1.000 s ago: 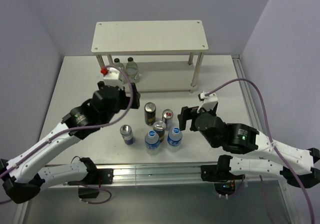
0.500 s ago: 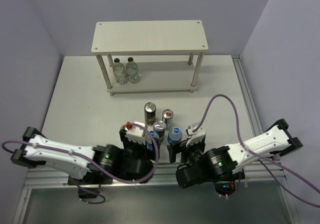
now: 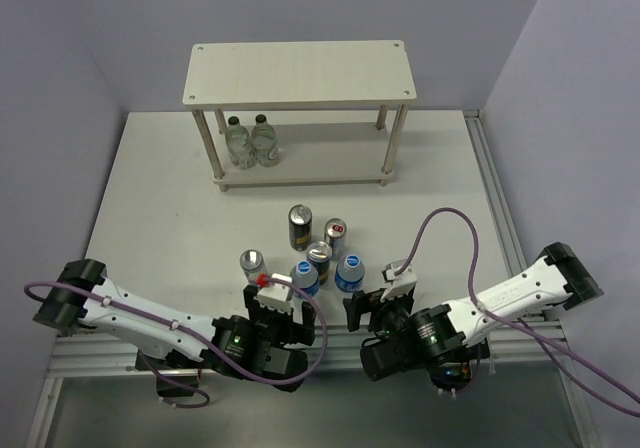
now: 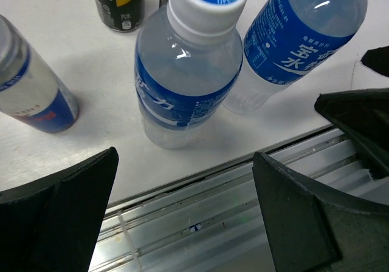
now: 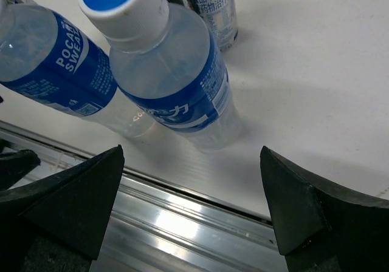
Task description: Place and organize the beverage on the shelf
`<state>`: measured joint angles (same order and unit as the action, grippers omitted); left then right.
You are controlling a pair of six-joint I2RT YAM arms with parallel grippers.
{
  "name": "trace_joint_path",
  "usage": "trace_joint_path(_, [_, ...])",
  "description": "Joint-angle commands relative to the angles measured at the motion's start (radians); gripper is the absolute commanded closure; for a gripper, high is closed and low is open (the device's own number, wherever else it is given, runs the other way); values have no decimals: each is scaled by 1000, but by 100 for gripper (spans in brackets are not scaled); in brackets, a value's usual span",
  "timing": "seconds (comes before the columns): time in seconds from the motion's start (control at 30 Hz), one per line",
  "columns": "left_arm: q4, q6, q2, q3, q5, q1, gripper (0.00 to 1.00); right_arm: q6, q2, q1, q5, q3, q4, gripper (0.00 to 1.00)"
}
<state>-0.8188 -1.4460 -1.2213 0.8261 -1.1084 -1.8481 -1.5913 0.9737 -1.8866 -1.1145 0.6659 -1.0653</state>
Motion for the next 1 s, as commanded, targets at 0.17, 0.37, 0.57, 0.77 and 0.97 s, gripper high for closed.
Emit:
trace_joint_path(0.17, [403,188,-44,-96,18,62,1,225,-78,55,-62,-147,388,0])
trace_joint_path(0.37, [591,326,-87,-150,53,144,1,538,-162,205,16,-268,740,0])
trace_joint_path(0.57, [682,384,-104,-185,65,196,1,729,-118,306,61,-305,979,0])
trace_joint_path(0.77, [724,400,-124,-196,48,213,1,797,-17,353,41,-304,1117,0])
trace_joint_path(0.97, [765,403,-133,-216,29,222,6,794,45,360,7,-301,1153,36])
